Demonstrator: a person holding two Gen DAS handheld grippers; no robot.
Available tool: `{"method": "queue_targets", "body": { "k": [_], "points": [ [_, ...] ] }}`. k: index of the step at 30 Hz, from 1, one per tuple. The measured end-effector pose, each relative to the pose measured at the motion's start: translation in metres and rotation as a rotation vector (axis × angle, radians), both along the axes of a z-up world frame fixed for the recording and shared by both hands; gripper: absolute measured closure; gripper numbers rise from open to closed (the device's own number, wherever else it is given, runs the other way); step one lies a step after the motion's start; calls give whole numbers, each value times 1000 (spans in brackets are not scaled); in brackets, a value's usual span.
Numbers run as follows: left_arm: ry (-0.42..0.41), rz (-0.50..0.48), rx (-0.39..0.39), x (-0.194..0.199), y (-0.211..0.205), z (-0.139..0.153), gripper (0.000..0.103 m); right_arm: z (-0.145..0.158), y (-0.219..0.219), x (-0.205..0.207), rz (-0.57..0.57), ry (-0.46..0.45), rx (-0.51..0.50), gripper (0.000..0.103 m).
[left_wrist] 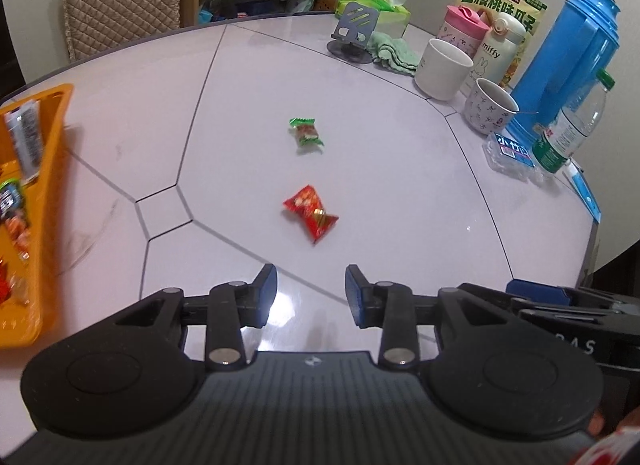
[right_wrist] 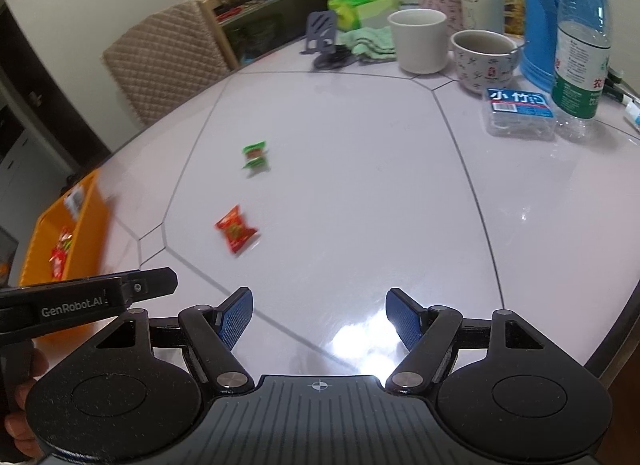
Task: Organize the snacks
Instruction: 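Move both open tools away from the tray toward the remaining snacks, then grasp the red wrapped candy with the left tool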
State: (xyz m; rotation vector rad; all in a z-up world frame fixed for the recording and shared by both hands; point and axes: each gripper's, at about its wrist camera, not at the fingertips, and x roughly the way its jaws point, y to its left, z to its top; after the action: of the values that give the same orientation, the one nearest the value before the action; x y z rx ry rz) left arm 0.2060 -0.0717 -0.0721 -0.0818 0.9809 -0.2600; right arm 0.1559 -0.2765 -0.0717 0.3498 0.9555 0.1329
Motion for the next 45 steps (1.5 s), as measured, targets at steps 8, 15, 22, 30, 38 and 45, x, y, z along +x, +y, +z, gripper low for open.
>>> {"method": "queue_targets", "body": {
  "k": [8, 15, 22, 30, 38, 45],
  "points": [
    [15, 20, -9, 33, -13, -22, 70, -12, -11, 24, -53, 13, -3, 30],
    [29, 58, -18, 58, -19, -36, 70, -20, -18, 35, -77, 27, -3, 30],
    [48, 74, -20, 77, -24, -48, 71, -28, -24, 41, -98, 47, 0, 30],
    [44, 54, 18, 84, -31, -57, 80, -33, -30, 45, -116, 61, 1, 30],
    [25, 12, 58, 83, -29, -57, 82, -35, -21, 53, -93, 66, -1, 30],
    [-2, 31, 79, 81, -9, -48, 83, -34, -5, 67, -39, 45, -7, 30]
  ]
}}
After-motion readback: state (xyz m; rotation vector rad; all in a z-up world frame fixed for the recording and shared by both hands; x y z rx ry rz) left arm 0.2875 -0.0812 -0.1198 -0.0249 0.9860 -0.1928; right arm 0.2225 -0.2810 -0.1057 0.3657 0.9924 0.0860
